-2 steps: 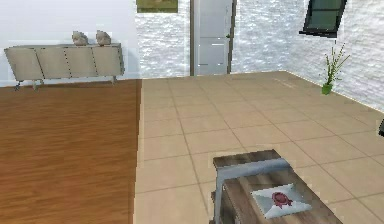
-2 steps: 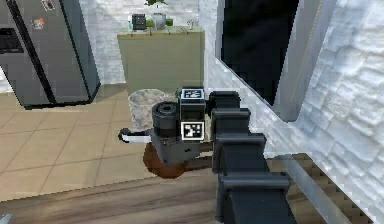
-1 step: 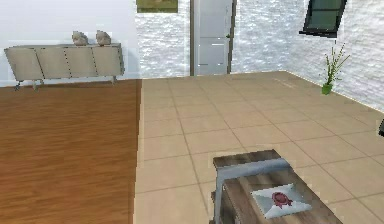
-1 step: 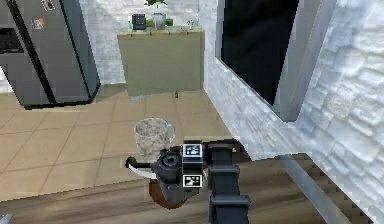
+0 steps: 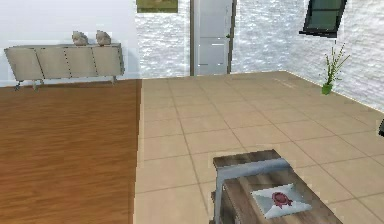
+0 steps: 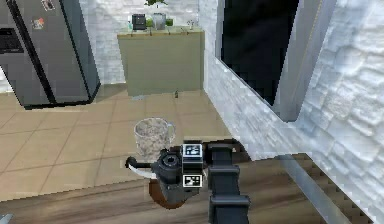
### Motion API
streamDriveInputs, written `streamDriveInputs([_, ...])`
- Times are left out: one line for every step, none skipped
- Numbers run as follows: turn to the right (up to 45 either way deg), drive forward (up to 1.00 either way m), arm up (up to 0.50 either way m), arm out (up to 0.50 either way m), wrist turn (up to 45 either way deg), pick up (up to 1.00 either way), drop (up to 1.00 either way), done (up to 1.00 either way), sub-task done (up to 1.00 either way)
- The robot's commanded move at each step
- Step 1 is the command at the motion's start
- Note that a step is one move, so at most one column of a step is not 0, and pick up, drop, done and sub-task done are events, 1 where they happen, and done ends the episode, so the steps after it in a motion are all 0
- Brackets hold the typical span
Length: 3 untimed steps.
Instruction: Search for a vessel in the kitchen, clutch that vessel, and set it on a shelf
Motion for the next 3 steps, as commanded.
streamDriveInputs([0.0,0.0,0.0,0.0,0.0,0.0,1.0,0.0,0.0])
streamDriveInputs([0.0,0.0,0.1,0.0,0.0,0.0,0.0,0.0,0.0])
streamDriveInputs([0.0,0.0,0.0,-0.08,0.0,0.0,0.0,0.0,0.0])
